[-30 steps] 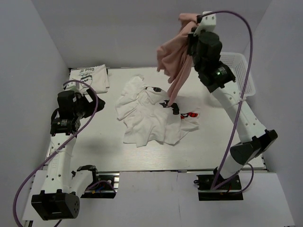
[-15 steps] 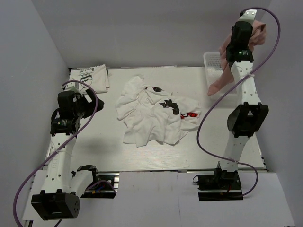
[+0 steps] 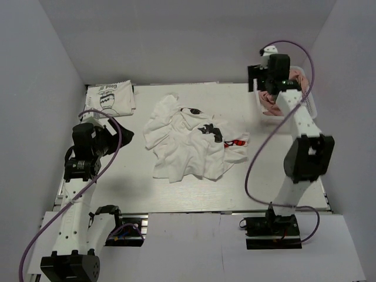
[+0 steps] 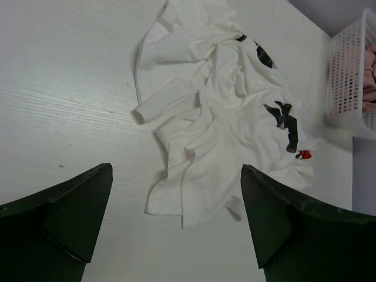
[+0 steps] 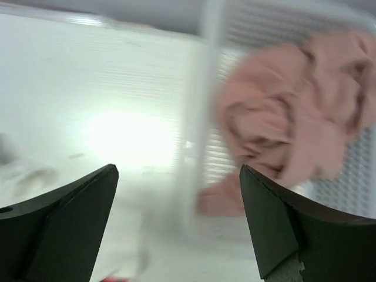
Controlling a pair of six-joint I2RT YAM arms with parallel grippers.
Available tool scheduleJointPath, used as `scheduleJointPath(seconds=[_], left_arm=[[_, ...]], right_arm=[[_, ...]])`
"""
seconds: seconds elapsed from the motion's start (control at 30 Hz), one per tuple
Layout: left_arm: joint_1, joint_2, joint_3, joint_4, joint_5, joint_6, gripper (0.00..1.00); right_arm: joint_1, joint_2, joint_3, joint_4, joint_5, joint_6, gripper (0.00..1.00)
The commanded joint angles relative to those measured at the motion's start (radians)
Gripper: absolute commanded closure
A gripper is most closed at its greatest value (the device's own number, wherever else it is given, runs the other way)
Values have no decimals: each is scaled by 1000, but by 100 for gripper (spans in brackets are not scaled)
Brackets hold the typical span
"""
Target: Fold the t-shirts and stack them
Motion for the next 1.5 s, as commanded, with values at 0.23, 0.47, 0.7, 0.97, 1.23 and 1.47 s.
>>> scheduleJointPath(seconds=[0.23, 0.47, 0.7, 0.97, 1.23, 1.47], left_arm=[[-2, 12, -65, -8, 65, 4, 0], [-2, 35, -104, 5, 107, 13, 0], [-2, 15, -124, 15, 116, 13, 0], [-2, 6, -124, 6, 107, 4, 0], [-2, 6, -124, -3, 58, 4, 0], [-2, 6, -124, -14, 29, -5, 0]], right_arm=[[352, -415, -453, 0, -113, 225, 10], [570, -308, -602, 68, -56, 313, 10], [695, -127, -577, 105, 147, 387, 10], [710, -286, -555, 155, 355, 409, 100], [656, -523, -259, 246, 427, 162, 100], [563, -437, 175, 279, 505, -48, 100]])
